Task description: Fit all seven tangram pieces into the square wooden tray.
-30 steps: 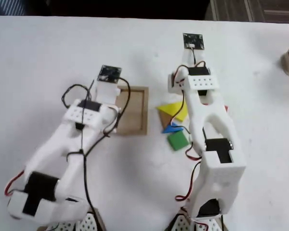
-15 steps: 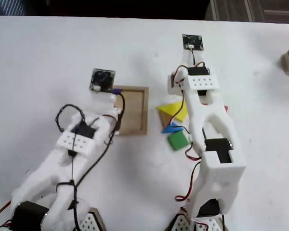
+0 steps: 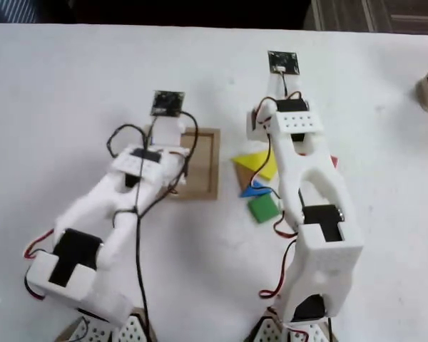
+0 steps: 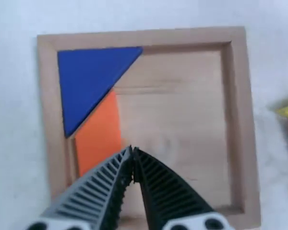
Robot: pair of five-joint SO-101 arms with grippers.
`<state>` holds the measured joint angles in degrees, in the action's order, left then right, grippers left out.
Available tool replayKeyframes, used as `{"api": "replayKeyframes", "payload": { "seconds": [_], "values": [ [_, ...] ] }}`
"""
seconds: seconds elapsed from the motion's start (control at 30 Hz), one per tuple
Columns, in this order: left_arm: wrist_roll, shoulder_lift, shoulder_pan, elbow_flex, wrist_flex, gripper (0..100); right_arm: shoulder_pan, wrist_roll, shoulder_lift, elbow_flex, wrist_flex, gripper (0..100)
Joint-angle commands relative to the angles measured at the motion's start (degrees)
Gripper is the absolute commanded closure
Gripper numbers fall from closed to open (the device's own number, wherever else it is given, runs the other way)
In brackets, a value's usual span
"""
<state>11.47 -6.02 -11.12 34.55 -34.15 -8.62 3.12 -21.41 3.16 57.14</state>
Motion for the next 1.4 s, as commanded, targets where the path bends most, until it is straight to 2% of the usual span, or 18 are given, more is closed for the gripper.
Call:
{"api": "replayKeyframes", "payload": {
  "seconds": [0.0, 0.17, 0.47, 0.7, 0.8, 0.9, 1.0, 1.1, 1.2, 1.27, 1.37],
  "values": [
    [0.53, 0.04, 4.79, -3.43, -2.90, 98, -0.31, 0.44, 0.57, 1.85, 0.31, 97.8],
    [0.53, 0.04, 9.45, -3.87, -3.60, 98, -0.31, 0.44, 0.57, 1.85, 0.31, 97.8],
    [0.53, 0.92, 9.36, -3.60, -3.69, 98, -0.31, 0.44, 0.57, 1.85, 0.31, 97.8],
    [0.44, 14.55, 10.77, 3.34, -4.48, 98, -0.31, 0.62, 0.57, 1.85, 0.66, 97.7],
    [-1.05, 19.65, 13.85, 7.38, 0.70, 98, -0.57, 1.05, 1.10, 1.93, 2.95, 97.7],
    [-1.85, 21.32, 18.33, 10.37, 8.70, 98, -3.38, 1.05, 1.98, 2.11, 6.90, 97.7],
    [-1.76, 21.32, 21.41, 10.73, 12.84, 98, -7.34, 1.05, 4.62, 1.41, 10.24, 97.7],
    [-1.76, 21.32, 22.02, 10.73, 13.19, 98, -9.89, 3.69, 6.73, -1.05, 10.59, 97.1],
    [-2.11, 21.32, 22.02, 10.64, 13.19, 98, -12.00, 9.85, 7.25, -3.08, 10.59, 89.0],
    [-2.20, 21.05, 22.02, 9.67, 12.84, 98, -14.20, 10.20, 7.25, -3.87, 10.59, 84.6],
    [-2.20, 18.24, 23.34, 7.21, 12.75, 98, -17.45, 11.60, 6.37, -4.66, 8.40, 84.7]
  ]
}}
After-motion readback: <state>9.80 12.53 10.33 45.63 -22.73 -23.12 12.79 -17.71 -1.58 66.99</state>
